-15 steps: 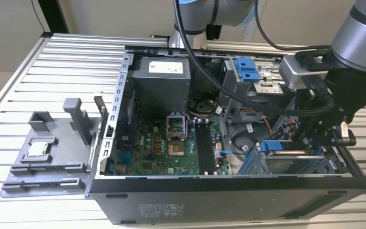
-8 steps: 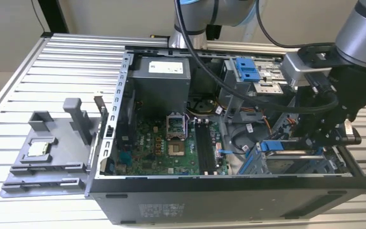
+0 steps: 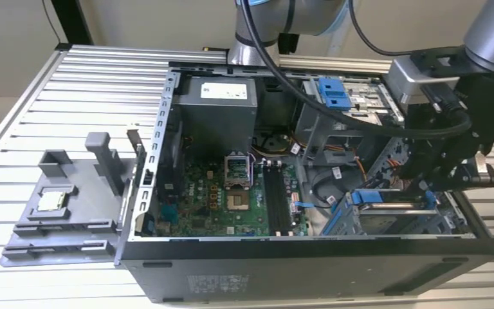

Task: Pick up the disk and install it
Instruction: 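Insert the first disk wire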

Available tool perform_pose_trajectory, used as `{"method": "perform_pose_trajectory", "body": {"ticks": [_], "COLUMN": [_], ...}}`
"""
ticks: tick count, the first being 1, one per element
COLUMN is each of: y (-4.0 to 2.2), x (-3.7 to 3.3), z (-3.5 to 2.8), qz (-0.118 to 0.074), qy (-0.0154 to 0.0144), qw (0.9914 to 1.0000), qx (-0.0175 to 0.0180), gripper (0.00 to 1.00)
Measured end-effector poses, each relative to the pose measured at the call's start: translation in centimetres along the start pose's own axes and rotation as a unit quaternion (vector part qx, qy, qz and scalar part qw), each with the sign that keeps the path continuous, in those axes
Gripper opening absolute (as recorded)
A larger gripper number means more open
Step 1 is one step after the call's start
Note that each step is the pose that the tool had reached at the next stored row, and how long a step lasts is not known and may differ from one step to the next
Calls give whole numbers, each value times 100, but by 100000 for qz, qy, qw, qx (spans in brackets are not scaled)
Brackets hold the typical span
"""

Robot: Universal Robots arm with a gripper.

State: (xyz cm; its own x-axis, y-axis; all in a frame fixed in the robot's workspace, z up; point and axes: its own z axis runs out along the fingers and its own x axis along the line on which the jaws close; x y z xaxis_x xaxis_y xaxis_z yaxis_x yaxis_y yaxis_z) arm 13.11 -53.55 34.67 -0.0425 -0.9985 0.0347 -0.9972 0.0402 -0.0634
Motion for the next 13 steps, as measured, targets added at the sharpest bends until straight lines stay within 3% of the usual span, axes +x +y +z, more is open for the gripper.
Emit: {"method": "perform_pose_trajectory", "body": {"ticks": [2, 3, 13], "y": [-4, -4, -14], "x": [-1, 0, 2], "z": [-1, -2, 3], "qz": [5, 6, 0], "qy": [9, 16, 11], "qw": [100000, 100000, 100000], "qx": [1, 2, 2], "gripper": [100, 0, 0]}}
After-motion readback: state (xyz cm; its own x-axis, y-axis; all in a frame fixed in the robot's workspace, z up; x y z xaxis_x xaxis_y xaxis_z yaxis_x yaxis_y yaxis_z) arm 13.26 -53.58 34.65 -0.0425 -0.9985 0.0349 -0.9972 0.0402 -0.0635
